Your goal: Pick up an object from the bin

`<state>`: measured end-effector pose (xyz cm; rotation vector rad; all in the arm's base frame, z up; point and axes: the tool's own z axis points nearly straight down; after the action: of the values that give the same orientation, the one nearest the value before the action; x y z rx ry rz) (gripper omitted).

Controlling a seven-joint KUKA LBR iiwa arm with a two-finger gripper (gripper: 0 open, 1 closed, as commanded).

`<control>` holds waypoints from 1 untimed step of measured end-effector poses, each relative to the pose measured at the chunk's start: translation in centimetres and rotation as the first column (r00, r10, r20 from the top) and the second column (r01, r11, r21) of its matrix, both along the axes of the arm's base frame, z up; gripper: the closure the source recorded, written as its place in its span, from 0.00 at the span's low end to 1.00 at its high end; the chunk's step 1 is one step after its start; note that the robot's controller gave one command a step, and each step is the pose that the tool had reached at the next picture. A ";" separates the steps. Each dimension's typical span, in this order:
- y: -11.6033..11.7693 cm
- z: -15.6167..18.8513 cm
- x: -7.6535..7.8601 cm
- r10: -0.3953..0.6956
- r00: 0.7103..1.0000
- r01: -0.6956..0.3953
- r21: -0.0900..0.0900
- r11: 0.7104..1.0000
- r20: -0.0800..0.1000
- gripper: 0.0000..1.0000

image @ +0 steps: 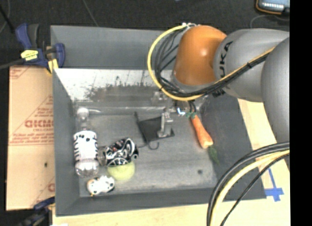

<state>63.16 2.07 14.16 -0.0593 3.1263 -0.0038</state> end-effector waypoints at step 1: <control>1.4 -3.8 0.7 -0.066 0.998 0.066 0.003 0.998 -0.011 0.00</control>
Offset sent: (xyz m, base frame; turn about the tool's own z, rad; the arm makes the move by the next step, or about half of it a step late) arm 0.0175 -0.0189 -0.0716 0.0534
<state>63.91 3.52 10.40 0.0439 3.1375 0.0011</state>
